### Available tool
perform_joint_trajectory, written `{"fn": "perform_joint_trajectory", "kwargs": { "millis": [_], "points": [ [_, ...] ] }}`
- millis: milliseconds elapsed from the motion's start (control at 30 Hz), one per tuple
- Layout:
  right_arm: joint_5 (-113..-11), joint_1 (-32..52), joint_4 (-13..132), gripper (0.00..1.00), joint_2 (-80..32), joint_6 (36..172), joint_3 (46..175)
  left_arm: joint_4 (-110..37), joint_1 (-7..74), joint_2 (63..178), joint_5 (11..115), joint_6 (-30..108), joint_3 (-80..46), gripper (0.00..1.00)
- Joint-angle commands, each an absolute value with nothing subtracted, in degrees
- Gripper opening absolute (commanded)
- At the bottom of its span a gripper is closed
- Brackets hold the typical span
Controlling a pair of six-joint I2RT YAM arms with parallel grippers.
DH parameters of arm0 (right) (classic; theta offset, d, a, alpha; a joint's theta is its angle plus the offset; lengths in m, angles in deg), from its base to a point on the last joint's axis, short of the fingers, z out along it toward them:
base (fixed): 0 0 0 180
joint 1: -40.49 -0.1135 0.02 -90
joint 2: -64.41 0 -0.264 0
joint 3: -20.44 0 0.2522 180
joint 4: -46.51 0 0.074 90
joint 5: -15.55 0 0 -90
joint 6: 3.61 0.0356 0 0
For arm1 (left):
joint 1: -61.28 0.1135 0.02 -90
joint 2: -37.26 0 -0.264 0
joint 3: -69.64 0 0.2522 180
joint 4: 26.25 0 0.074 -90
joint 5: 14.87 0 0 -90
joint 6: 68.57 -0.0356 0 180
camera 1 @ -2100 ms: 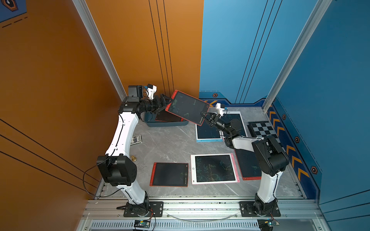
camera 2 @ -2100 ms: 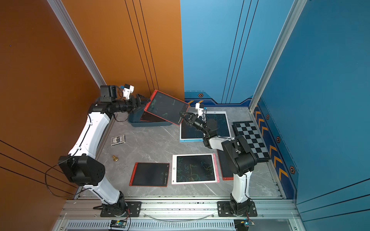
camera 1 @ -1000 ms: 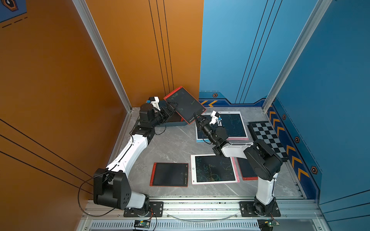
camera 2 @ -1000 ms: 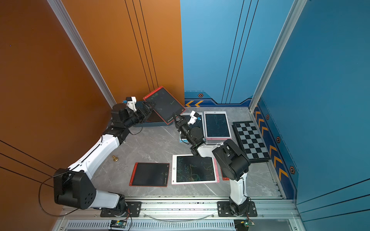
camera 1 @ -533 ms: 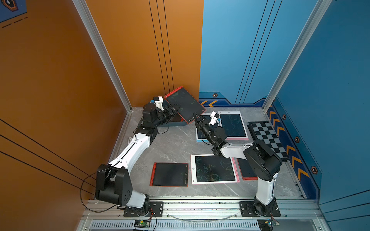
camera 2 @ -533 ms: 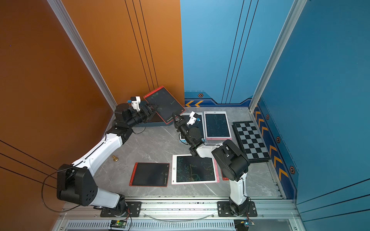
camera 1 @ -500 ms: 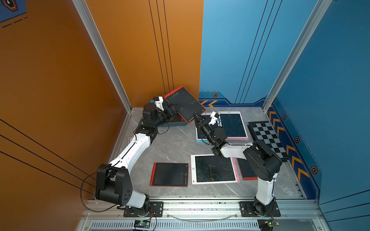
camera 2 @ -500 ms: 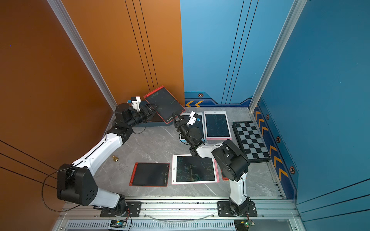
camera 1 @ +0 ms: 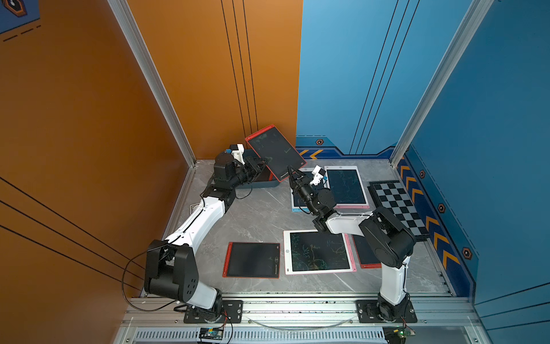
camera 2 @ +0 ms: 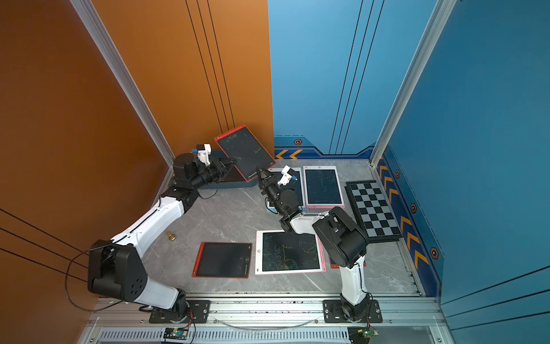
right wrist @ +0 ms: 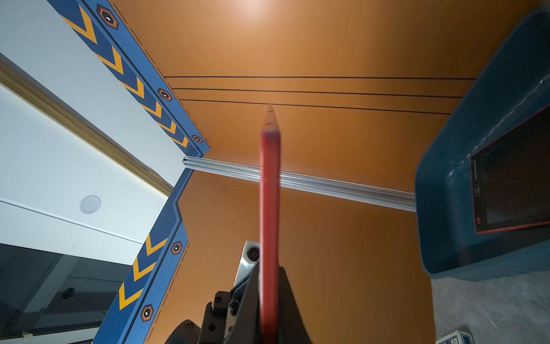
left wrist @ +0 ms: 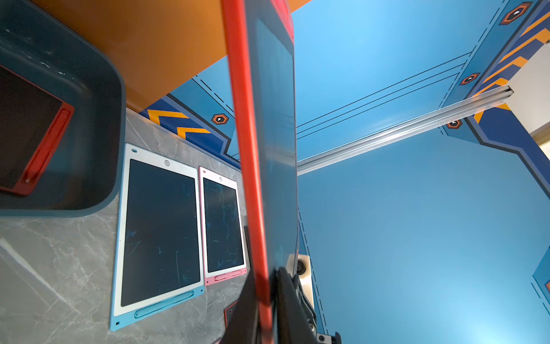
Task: Take out the writing tablet from the storage box
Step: Pick up the writing tablet from the storage box.
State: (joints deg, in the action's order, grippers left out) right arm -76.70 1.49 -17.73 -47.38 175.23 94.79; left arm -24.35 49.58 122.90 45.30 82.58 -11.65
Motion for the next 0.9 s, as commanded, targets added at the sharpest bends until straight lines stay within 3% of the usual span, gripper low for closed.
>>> {"fn": "perform_joint_trajectory", "kwargs": {
  "millis": [0,100,233,400,533,867],
  "points": [
    [-74.88,1.29,-17.23,0.05,-48.36,175.33,96.25,-22.42,48.82,122.95,43.05,81.63,-14.08,0.07],
    [-74.76,1.46,-16.35,0.08,-48.39,175.60,96.26,-22.40,48.95,122.86,43.11,81.70,-14.08,0.00],
    [-74.75,1.79,-14.94,0.15,-48.01,175.77,95.90,-22.43,49.34,122.53,43.02,81.71,-14.08,0.00],
    [-75.41,3.00,-12.45,0.32,-46.37,175.16,94.31,-22.42,51.00,122.16,42.27,82.19,-14.25,0.00],
    [-76.72,5.11,-4.56,0.42,-42.11,173.68,90.90,-22.43,53.11,122.49,39.63,83.31,-15.12,0.00],
    [-81.91,9.03,24.36,0.53,-27.06,159.23,86.82,-34.15,57.80,124.37,31.54,79.03,-18.68,0.00]
  ]
}}
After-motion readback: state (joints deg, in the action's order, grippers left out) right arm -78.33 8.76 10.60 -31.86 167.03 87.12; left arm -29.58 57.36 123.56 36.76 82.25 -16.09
